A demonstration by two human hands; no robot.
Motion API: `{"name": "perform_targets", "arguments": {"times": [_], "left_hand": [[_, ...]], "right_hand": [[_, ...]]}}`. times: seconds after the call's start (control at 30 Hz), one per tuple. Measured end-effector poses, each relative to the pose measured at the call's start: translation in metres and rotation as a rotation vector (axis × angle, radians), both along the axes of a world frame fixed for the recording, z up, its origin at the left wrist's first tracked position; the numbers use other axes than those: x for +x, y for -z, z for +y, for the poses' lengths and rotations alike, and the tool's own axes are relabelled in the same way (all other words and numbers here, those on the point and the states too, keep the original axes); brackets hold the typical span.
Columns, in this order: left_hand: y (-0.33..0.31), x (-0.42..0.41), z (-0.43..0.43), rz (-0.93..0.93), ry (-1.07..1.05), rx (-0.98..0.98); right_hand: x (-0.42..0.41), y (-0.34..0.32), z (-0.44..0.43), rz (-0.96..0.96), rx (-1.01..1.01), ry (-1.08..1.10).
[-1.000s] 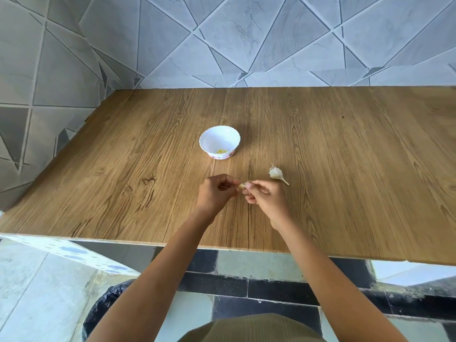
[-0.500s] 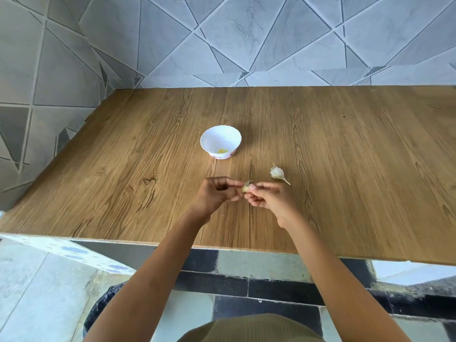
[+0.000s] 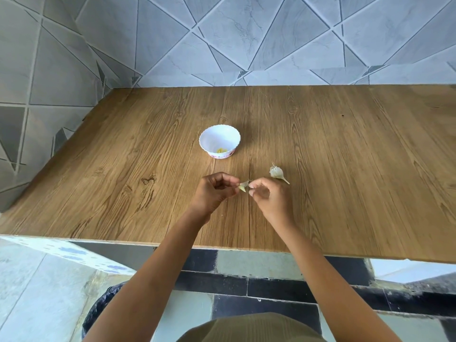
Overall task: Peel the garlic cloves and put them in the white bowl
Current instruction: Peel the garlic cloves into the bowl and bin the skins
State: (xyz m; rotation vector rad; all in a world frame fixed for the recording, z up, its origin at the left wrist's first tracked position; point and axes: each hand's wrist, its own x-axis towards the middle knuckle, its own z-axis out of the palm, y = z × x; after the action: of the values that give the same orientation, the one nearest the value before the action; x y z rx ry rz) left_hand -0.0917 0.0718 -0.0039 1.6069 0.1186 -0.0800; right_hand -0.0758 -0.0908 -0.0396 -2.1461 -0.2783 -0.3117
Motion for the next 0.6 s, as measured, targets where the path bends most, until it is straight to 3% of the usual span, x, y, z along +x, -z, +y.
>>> {"name": "perform_targets", "arguments": {"times": [0.27,0.5,0.6], "left_hand": [[0.0030,0.0001,-0.0090,-0.046,-0.055,0.084],[-0.0022,0.0003,-0.0061,0.084,-0.013,-0.037],[-0.0006,0.0025,-0.0050,0.034,-0.043,0.151]], "right_hand": [[-0.0025,-0.0042,-0.0004,0.144,0.122,-0.100],[-0.0004,0.0039,-0.0072,0.111,0.158,-0.106],[-0.0011,0.0046,-0.0099,0.110,0.193,-0.109]]}}
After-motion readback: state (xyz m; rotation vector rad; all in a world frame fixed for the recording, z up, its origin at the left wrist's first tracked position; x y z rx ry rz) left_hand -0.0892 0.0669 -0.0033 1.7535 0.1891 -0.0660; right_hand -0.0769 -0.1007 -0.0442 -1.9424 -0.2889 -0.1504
